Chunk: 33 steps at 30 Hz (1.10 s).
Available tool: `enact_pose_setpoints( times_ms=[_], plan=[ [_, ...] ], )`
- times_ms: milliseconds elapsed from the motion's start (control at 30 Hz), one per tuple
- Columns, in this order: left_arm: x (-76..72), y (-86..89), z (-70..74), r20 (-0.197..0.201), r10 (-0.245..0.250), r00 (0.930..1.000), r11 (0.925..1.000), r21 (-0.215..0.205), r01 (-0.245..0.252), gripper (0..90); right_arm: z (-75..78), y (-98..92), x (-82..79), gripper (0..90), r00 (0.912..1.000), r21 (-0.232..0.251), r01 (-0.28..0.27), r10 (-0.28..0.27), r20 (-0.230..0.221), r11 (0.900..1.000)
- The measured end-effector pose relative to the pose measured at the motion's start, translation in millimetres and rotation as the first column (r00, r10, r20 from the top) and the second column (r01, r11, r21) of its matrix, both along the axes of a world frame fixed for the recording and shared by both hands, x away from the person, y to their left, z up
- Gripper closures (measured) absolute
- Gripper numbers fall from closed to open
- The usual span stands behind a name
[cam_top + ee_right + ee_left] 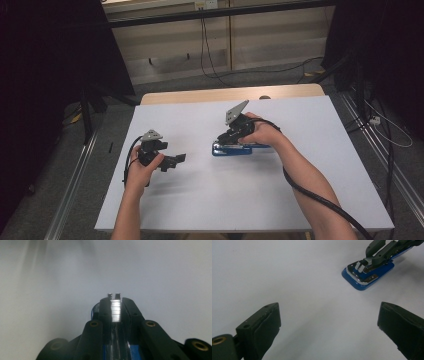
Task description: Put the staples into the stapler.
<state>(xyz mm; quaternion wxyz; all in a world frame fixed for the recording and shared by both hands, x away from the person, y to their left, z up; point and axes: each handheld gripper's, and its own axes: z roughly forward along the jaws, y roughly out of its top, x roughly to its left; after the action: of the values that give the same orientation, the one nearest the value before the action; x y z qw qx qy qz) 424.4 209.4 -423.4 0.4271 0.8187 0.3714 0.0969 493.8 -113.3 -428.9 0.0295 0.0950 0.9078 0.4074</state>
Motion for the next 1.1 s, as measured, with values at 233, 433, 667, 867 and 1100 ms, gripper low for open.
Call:
enact_pose_setpoints(
  times_ms=[233, 433, 667, 867, 1100],
  plan=[
    [-0.1, 0.0, -0.1, 0.001, 0.001, 1.0, 1.0, -0.002, -0.001, 4.9, -1.1, 2.1, 0.0, 79.0, 1.0, -0.002, 0.0, 0.0, 0.004, 1.0],
    [-0.1, 0.1, -0.2, -0.003, 0.001, 1.0, 1.0, -0.002, -0.001, 4.9, -2.1, 3.9, 0.0, 79.0, 1.0, -0.005, -0.001, 0.001, 0.007, 1.0],
    [0.2, -0.3, -0.6, -0.005, -0.002, 1.0, 1.0, 0.003, 0.002, 4.9, -2.1, 4.2, 0.0, 79.0, 1.0, -0.005, -0.001, 0.001, 0.008, 1.0],
    [0.0, 0.0, -0.2, -0.006, -0.001, 1.0, 1.0, -0.002, 0.001, 4.9, -2.1, 5.2, 0.1, 78.9, 1.0, -0.004, 0.002, -0.002, 0.006, 1.0],
    [0.3, 0.2, -0.4, -0.005, -0.003, 1.0, 1.0, 0.003, 0.003, 4.9, -2.4, 7.4, 0.8, 67.6, 0.9996, 0.003, 0.02, -0.02, 0.022, 1.0]
  ],
)
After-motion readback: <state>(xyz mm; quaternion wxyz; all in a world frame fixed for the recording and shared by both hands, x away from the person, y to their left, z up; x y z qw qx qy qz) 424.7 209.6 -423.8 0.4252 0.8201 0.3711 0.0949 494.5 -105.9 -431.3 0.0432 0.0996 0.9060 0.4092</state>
